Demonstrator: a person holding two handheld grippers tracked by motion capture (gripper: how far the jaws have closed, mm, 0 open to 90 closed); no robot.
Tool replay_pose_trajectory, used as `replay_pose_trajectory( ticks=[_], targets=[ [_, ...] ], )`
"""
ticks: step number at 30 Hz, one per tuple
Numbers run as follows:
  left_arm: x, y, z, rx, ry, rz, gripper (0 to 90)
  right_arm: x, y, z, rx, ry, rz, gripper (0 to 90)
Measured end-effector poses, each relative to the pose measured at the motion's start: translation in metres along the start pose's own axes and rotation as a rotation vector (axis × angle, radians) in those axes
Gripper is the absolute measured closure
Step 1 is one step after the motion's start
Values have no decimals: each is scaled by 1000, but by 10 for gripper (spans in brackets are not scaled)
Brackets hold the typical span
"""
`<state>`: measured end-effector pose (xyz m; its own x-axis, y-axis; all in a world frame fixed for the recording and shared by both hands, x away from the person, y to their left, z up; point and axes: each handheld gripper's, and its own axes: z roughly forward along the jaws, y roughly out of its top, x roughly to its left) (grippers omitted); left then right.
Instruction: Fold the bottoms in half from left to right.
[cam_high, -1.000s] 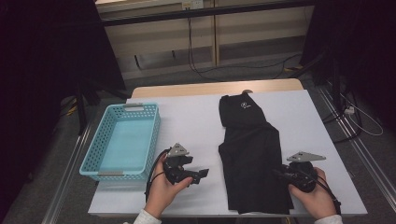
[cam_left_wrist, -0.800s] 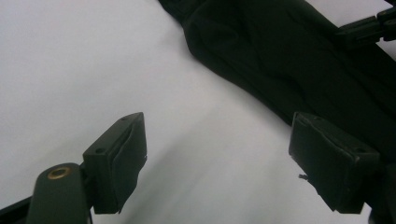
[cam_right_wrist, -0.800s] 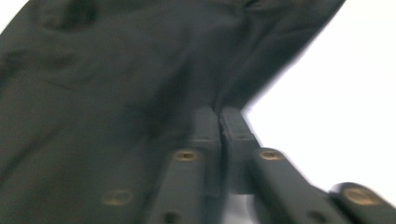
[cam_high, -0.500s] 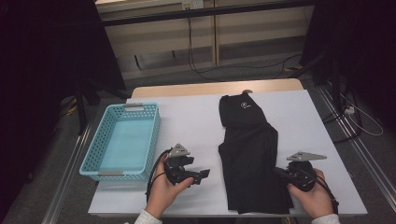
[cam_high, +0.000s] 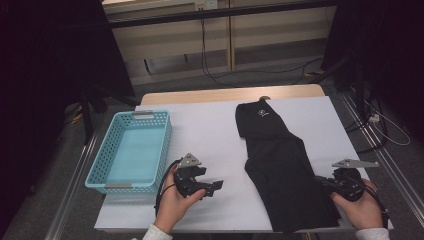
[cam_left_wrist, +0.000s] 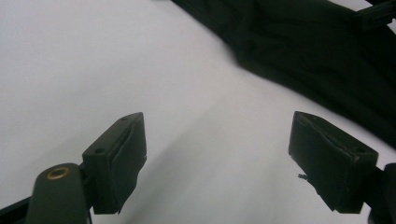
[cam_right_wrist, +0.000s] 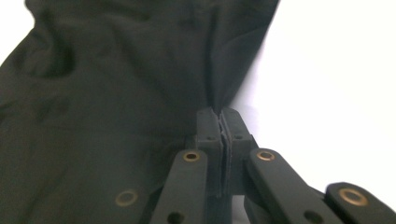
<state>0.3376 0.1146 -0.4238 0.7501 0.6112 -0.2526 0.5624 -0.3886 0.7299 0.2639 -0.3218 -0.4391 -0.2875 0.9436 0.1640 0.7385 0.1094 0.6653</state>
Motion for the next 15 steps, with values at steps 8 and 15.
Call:
replay_pose_trajectory(
  ticks=[8, 15],
  targets=[
    [2, -2, -2, 2, 4, -9, 190, -4, 1, 2, 16, -46, -48, 869],
    [3, -6, -4, 3, 14, -12, 188, 9, 17, 8, -35, -74, -67, 588]
  ],
)
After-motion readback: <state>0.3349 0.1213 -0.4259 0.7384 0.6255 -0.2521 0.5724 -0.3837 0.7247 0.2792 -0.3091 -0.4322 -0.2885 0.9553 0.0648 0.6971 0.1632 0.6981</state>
